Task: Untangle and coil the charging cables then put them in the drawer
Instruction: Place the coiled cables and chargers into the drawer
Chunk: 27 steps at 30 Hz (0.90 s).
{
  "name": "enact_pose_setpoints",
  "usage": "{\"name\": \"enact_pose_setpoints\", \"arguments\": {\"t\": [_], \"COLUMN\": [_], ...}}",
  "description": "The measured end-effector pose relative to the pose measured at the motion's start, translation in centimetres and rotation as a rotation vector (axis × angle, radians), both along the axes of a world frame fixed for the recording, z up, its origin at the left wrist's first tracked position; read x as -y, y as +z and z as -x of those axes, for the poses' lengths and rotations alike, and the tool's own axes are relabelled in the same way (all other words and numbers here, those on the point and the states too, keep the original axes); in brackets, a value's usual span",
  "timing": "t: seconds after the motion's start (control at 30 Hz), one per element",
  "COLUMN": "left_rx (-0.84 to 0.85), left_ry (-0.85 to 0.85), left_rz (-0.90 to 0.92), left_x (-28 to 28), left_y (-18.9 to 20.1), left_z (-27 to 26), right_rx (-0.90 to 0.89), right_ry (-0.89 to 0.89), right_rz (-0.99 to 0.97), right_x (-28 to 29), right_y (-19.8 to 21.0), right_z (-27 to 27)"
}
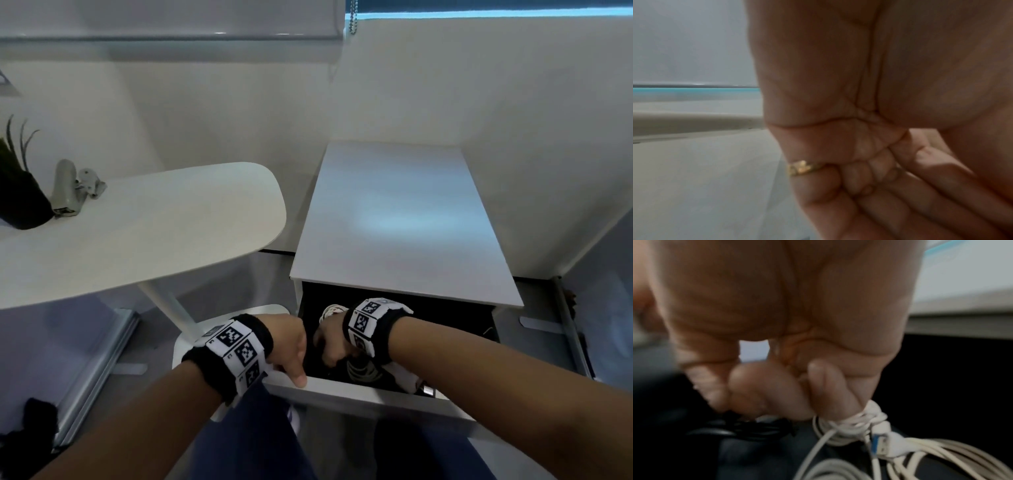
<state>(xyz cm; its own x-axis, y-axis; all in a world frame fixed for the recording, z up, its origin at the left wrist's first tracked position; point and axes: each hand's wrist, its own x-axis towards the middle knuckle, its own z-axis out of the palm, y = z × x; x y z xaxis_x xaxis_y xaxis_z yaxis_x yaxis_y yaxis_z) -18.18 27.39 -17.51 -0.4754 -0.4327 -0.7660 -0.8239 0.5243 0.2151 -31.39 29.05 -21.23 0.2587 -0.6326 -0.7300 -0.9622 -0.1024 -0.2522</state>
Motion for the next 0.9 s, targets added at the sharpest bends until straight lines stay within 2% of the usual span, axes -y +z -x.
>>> {"name": "enact_pose_setpoints", "arguments": {"t": [0.17,0.3,0.43,0.57,0.7,0.77,0.8,0.9], "left_rx": [0.077,0.113,0.153,0.139,0.138,0.117,0.11,0.112], "left_ry": [-0.033,-0.058,-0.095,-0.074,-0.075,-0.07,-0.075,-0.121], "left_rz": [0.018,0.023,0.075,0.091,0.107,0.114,0.129,0.198], "left_x": [-0.1,0.1,0.2,0.5,0.7,0.9,0.9,0.9], "left_y": [0.9,1.0,1.1,0.9,0.7,0.7,0.6,0.8], "left_z": [0.9,2.1,3.1,3.2,3.2,3.2,3.2,3.7], "right_rx": [0.09,-0.047,-0.268,-0.341,-0.401,-0.391,-0.389,-0.34], "right_ry": [-0.222,-0.245,-0.197,-0.277,-0.253,-0.271,-0.265,-0.304], "right_rz": [-0.061,0.013,-0.032,-0.003,-0.108,-0.049,0.013,0.23], "right_x": [-0.6,-1.1,-2.7,-4.6,-3.7,-3.1,-3.8,-4.3], "right_y": [3.5,5.5,4.8,2.8,0.1,-0.3,1.5,3.4], "right_z": [3.4,7.9,12.6,16.2,19.4,20.2,19.1,17.4]}}
